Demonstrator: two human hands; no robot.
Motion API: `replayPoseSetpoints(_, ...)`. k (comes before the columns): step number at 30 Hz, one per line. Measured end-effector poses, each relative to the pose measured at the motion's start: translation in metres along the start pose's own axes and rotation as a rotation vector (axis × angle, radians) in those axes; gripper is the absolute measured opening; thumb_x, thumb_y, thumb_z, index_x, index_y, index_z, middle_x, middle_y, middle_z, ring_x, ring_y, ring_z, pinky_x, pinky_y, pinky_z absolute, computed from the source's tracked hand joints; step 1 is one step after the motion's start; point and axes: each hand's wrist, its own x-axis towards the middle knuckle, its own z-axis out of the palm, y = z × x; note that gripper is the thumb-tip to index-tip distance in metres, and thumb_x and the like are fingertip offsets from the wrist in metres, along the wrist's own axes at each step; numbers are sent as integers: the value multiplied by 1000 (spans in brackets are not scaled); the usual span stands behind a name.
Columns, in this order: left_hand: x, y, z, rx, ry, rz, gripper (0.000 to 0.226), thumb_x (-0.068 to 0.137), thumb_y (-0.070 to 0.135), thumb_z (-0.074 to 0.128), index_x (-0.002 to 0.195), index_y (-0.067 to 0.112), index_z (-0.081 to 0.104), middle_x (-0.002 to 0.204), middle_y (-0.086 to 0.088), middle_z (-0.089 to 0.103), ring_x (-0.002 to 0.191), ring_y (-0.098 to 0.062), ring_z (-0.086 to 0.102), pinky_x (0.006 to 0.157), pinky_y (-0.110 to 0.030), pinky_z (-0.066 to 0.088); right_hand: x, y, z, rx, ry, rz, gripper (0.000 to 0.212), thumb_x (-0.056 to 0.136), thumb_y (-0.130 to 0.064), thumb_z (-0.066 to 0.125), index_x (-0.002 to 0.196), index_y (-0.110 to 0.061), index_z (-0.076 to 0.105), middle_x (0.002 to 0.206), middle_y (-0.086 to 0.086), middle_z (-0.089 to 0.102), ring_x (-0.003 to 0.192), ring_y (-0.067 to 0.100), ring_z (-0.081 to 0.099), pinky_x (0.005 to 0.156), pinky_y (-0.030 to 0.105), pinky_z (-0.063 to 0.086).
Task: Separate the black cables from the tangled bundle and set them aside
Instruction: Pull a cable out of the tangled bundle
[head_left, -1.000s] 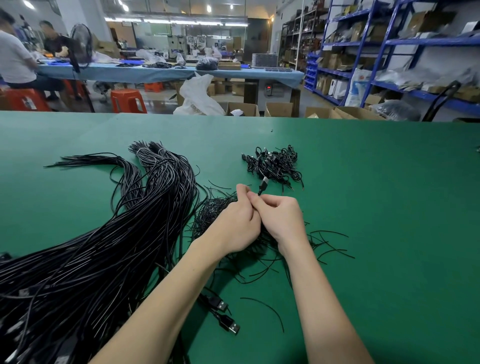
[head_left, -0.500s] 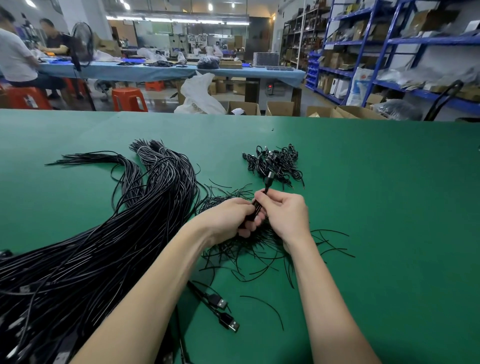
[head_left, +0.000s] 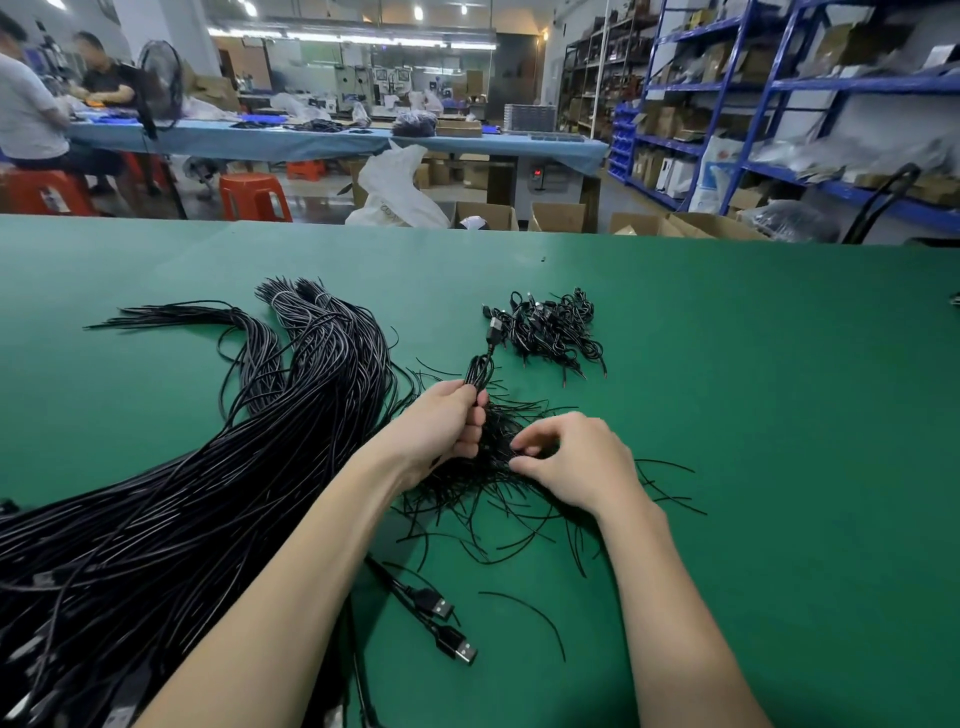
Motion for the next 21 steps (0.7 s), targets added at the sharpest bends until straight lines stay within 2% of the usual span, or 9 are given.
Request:
replayPoseSetpoints(3, 4, -4, -2, 82, 42, 33, 30, 108, 15, 29, 83, 18, 46, 54, 13, 42, 49, -8, 34, 45, -18, 34, 0, -2, 1, -21, 76, 12, 5, 85, -43, 77, 81, -43, 73, 70, -28, 63, 69, -12, 52, 57, 16, 33)
replayPoseSetpoints(6, 8, -8, -5, 168, 58, 43, 26, 106, 16, 29, 86, 17, 46, 53, 15, 41, 46, -7, 34, 44, -18, 33, 1, 2, -5, 36, 114, 27, 4, 85, -46, 75, 83, -42, 75, 74, -29, 66, 71, -14, 52, 56, 14, 32)
replayPoseSetpoints(11, 15, -13, -7, 167, 52, -30, 19, 102, 25, 37, 87, 17, 46, 55, 11, 42, 46, -9, 34, 44, -22, 32, 4, 9, -12, 368, 157, 61, 5, 80, -42, 79, 76, -40, 77, 76, -25, 72, 83, -7, 65, 70, 22, 50)
replayPoseSetpoints(14, 16, -15, -8, 104, 34, -65, 25, 99, 35, 30, 84, 18, 40, 56, 9, 38, 43, -10, 29, 42, -24, 29, 2, 10, -14, 641, 146, 79, 3, 80, -33, 82, 79, -32, 80, 80, -20, 76, 79, -8, 68, 79, 19, 51)
replayPoseSetpoints(16, 18, -16, -8, 27, 11, -75, 28, 98, 38, 25, 83, 19, 38, 52, 9, 35, 43, -11, 25, 40, -23, 27, 1, 10, -16, 803, 121, 99, 3, 83, -29, 82, 84, -28, 80, 84, -16, 78, 78, -6, 69, 74, 17, 48)
replayPoseSetpoints(18, 18, -16, -7, 5, 7, -70, 27, 98, 35, 23, 84, 18, 40, 51, 10, 34, 42, -10, 25, 39, -22, 27, -1, 9, -19, 934, 77, 119, 3, 88, -28, 79, 90, -26, 79, 87, -11, 79, 71, 2, 66, 64, 16, 48)
replayPoseSetpoints(21, 18, -16, -4, 23, -15, -30, 25, 99, 30, 26, 85, 18, 43, 52, 12, 36, 42, -9, 26, 39, -20, 28, -3, 4, -22, 1084, 17, 134, 9, 92, -27, 77, 99, -23, 75, 89, -1, 80, 59, 5, 60, 48, 15, 43)
